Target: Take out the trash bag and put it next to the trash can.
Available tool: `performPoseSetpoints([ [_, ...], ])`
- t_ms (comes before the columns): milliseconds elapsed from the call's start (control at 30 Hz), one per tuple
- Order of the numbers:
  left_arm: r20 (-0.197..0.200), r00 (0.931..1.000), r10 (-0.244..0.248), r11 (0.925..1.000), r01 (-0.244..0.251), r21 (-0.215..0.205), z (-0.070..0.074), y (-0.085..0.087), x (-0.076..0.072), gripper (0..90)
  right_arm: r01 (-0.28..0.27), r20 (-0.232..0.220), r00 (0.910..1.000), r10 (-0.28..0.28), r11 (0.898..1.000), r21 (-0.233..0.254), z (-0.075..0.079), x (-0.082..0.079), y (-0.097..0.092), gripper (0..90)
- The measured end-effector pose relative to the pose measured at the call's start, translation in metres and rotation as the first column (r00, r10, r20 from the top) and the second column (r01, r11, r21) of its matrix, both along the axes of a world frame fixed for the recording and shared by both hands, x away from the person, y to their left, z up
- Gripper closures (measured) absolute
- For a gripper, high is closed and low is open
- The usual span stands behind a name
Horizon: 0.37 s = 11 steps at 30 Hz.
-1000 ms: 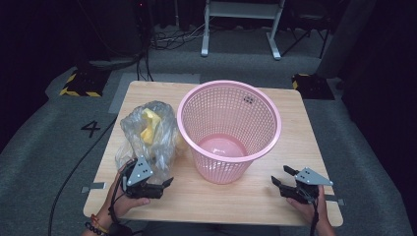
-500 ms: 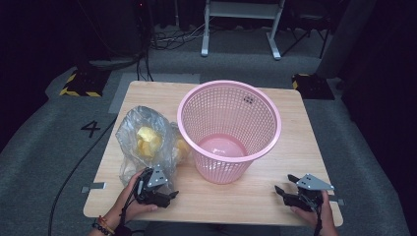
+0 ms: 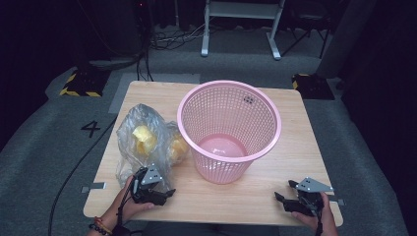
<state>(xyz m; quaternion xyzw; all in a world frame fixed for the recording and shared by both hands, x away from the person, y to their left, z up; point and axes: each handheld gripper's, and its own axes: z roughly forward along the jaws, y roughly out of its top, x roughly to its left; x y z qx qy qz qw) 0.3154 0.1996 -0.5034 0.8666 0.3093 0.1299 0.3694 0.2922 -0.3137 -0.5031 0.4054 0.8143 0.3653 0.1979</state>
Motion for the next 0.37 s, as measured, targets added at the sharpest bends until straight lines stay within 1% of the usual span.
performPoseSetpoints([
  [133,0.000,1.0000,-0.006,1.0000,0.006,-0.001,-0.0001,0.0003,0.0006,22.0,-0.003,-0.017,0.9998,0.003,1.000,0.011,-0.0001,0.0013,-0.0010,24.9],
  [233,-0.001,0.9999,-0.012,0.9999,0.012,0.004,0.0001,0.0005,0.0014,21.8,-0.004,-0.017,0.9999,0.004,1.000,0.010,-0.0002,0.0015,-0.0008,23.5],
  [367,-0.003,1.0000,-0.009,1.0000,0.009,-0.002,-0.0001,0.0000,0.0015,21.7,-0.014,-0.016,0.9998,0.014,1.000,0.002,-0.0003,0.0014,0.0001,20.5],
])
